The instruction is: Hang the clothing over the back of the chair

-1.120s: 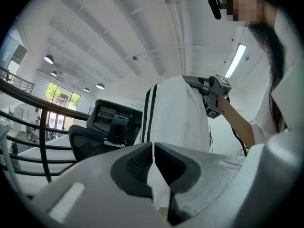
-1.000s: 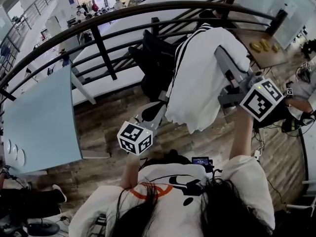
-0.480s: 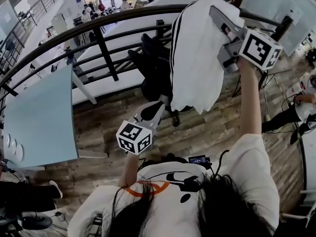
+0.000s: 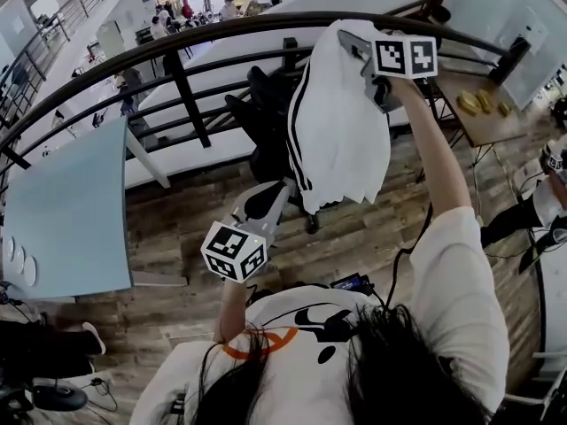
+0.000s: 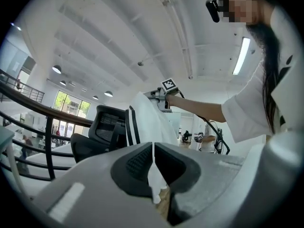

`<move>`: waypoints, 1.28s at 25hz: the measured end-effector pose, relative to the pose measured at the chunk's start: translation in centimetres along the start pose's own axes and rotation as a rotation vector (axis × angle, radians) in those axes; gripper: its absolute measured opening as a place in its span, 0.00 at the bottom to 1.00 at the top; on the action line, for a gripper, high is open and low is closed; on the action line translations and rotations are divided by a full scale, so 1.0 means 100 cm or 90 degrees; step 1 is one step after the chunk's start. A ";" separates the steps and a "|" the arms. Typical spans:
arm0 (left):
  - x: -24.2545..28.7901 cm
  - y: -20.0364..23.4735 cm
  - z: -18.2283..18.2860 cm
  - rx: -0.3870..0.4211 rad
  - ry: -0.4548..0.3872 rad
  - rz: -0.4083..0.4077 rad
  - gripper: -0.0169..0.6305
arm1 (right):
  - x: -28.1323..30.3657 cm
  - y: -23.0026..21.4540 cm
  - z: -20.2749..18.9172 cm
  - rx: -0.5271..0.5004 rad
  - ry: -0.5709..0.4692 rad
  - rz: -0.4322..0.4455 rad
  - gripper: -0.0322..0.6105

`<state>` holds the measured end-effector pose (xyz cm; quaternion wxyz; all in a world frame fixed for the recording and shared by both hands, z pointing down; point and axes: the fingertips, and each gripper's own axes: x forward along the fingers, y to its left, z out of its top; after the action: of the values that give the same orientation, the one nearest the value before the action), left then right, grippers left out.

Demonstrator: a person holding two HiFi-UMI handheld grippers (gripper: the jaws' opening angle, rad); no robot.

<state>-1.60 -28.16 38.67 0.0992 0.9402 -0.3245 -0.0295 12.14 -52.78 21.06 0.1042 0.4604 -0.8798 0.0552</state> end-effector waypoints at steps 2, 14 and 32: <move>-0.003 0.002 -0.003 -0.006 0.007 0.011 0.03 | 0.019 0.003 -0.022 -0.033 0.063 0.025 0.12; -0.013 0.038 -0.006 0.001 0.015 0.091 0.03 | 0.077 0.018 -0.144 -0.220 0.406 0.206 0.13; -0.024 0.046 -0.021 -0.017 0.056 0.108 0.03 | 0.067 0.003 -0.168 -0.020 0.458 0.318 0.72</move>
<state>-6.02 -29.94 41.64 0.1278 0.9085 -0.3975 0.0162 10.40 -54.72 38.94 0.3946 0.1832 -0.8726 0.2220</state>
